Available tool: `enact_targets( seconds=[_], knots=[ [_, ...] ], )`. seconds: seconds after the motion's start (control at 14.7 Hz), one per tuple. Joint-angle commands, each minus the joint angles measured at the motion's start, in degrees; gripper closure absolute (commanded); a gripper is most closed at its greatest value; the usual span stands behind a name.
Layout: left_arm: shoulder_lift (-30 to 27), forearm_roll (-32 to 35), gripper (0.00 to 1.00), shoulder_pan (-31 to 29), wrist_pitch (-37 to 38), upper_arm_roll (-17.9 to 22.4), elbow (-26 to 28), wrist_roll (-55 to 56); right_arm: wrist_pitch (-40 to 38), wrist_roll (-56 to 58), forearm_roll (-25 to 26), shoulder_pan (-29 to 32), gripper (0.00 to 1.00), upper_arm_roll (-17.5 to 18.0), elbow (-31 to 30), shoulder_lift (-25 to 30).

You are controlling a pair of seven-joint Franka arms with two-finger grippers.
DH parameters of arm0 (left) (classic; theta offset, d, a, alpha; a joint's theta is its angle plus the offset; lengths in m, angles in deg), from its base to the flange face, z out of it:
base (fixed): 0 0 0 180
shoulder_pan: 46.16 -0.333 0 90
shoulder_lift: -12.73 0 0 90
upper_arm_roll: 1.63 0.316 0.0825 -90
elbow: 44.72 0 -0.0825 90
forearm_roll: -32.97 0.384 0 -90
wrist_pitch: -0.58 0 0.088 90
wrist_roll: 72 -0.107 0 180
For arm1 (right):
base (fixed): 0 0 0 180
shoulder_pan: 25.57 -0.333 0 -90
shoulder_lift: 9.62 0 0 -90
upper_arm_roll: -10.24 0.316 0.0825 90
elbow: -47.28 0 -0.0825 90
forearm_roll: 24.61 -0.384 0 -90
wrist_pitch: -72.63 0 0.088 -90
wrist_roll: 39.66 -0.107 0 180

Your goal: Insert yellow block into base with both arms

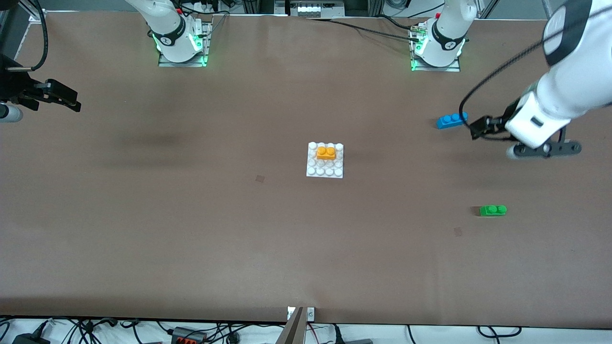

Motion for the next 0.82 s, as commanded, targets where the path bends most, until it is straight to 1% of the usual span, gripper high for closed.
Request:
enact_targets(
  seconds=[0.0,0.14,0.2,0.27,0.34,0.48,0.54,0.61,0.68,0.75],
  knots=[
    [-2.75,-0.47,0.0,0.64,1.0,2.44,1.77,-2.25,-0.32,-0.29,-0.87,-0.11,0.0,-0.08,-0.51,0.73],
    [-0.13,-0.38,0.0,0.72,2.57,5.25,-3.49,-4.28,-0.41,-0.29,-0.87,-0.03,0.0,-0.08,-0.51,0.73],
    [2.59,-1.07,0.0,0.81,5.54,6.92,-6.9,-4.2,-0.41,-0.29,-0.87,-0.03,0.0,-0.08,-0.51,0.73],
    [4.53,-0.99,0.0,0.81,8.44,7.45,-10.94,-4.28,-0.41,-0.29,-0.87,-0.03,0.0,-0.08,-0.51,0.73],
    [4.9,-1.08,0.0,0.9,10.21,7.46,-12.2,-4.2,-0.41,-0.29,-0.87,-0.03,0.0,-0.08,-0.51,0.73],
    [4.29,-1.08,0.0,1.16,8.75,6.41,-12.04,-2.27,-0.41,-0.29,-0.87,-0.11,0.0,-0.08,-0.51,0.73],
    [3.24,-1.08,0.0,1.16,6.3,4.93,-10.64,0.26,-0.32,-0.29,-0.87,-0.11,0.0,-0.08,-0.51,0.73],
    [1.4,-1.08,0.0,0.82,4.71,3.26,-7.93,2.72,-0.32,-0.29,-0.87,-0.11,0.0,-0.08,-0.51,0.73],
    [0.26,-0.56,0.0,0.73,4.78,2.46,-6.51,4.66,-0.32,-0.29,-0.87,-0.11,0.0,-0.08,-0.51,0.73],
    [0.24,-0.2,0.0,0.64,5.47,2.1,-6.5,5.81,-0.41,-0.29,-0.87,-0.11,0.0,-0.08,-0.51,0.73]
  ],
)
